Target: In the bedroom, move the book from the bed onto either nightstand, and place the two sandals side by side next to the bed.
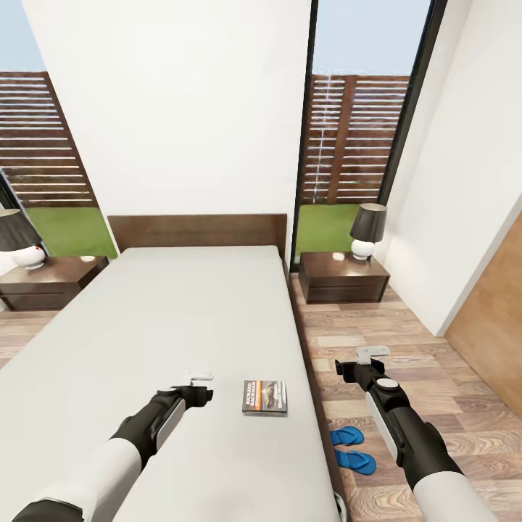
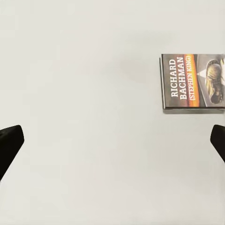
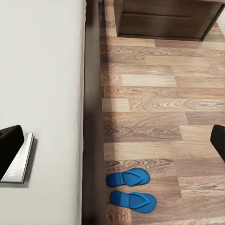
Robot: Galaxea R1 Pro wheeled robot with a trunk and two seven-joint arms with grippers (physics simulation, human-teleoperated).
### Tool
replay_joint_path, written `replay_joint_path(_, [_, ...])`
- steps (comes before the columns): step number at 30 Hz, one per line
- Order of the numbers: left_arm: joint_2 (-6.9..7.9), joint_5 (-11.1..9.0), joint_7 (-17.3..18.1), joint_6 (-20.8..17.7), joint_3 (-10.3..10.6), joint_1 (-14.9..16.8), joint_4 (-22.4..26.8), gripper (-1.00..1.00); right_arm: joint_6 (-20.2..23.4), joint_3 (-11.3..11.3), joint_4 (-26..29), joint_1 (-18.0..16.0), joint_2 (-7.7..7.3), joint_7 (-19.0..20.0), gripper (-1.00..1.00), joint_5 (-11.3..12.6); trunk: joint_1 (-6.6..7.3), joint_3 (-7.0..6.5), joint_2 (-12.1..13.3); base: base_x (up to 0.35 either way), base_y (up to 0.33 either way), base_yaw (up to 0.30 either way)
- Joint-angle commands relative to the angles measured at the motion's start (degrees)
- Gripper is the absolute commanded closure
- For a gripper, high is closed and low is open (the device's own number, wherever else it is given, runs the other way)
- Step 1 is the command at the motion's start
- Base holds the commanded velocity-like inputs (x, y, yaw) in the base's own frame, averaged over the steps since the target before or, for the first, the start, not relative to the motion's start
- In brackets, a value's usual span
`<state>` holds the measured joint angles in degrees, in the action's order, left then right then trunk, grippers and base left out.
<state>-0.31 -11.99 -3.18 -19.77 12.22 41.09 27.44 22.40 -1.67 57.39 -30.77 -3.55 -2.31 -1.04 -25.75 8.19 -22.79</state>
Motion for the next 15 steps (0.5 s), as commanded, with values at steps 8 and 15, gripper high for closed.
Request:
replay_joint_path(8, [0.05,-0.58,-0.33,-0.27,0.35,0.04,0.09,-1.0,0.36,-0.18,0.09,-0.07,-0.03,-0.24,-1.0,-0.11,-0.04,0.12,-0.12,0.0,0.0,0.0])
replay_joint_path(15, [0.05,-0.58,-0.33,0.41,0.35,0.04,0.1,-1.0,0.36,-0.18,0.09,-0.04,-0.05,-0.24,-1.0,-0.12,-0.04,0.12,-0.12,0.0,0.0,0.0])
